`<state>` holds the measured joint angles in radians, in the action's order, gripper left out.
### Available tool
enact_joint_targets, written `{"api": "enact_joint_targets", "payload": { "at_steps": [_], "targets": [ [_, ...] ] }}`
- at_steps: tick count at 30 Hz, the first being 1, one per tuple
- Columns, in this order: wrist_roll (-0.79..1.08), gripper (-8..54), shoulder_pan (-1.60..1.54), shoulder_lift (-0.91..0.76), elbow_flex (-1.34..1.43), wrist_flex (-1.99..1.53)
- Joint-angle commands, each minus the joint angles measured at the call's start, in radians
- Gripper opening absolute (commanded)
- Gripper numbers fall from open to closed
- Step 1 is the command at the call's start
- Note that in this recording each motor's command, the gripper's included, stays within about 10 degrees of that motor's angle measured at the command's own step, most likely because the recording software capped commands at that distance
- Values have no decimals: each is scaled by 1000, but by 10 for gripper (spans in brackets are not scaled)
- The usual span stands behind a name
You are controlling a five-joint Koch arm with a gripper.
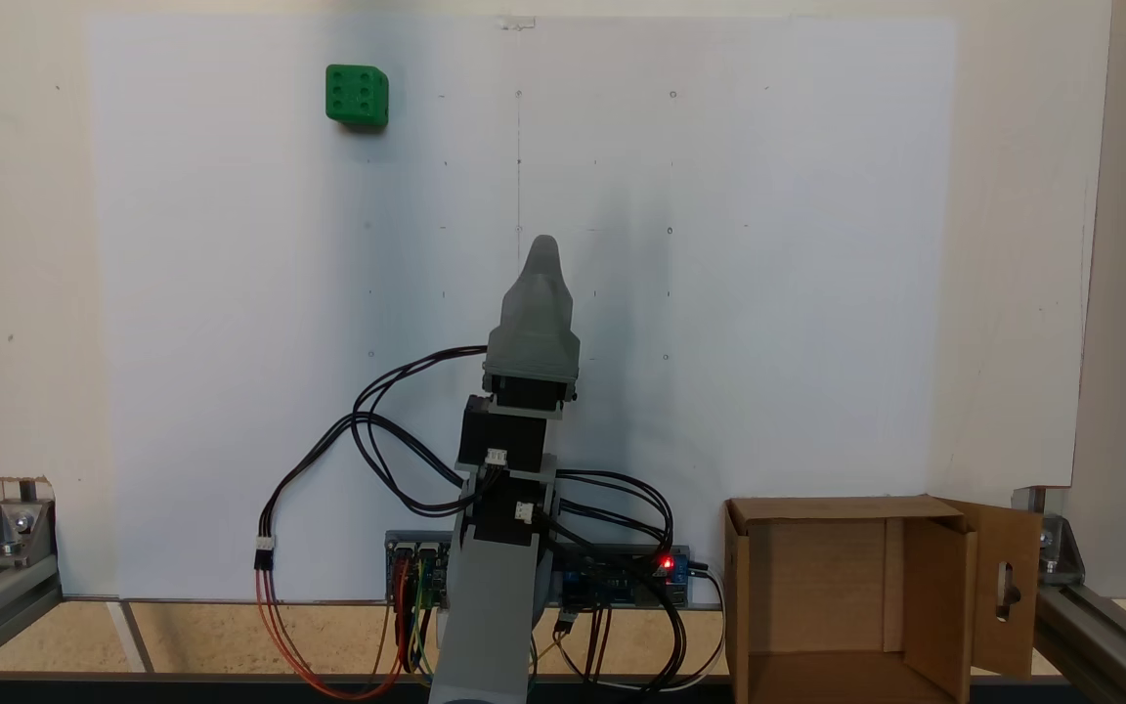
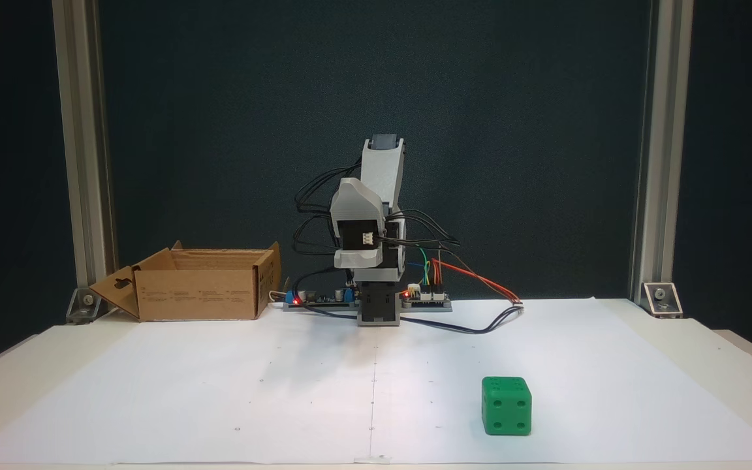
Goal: Grasp a green dice and put it in the bin.
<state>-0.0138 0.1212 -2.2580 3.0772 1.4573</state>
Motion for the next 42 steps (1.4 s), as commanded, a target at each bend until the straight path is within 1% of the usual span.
{"api": "enact_joint_targets", "payload": {
  "at_steps": [1, 42],
  "targets": [
    [-8, 446, -32, -107, 52, 32],
    [-8, 439, -40, -107, 52, 28]
  ]
}}
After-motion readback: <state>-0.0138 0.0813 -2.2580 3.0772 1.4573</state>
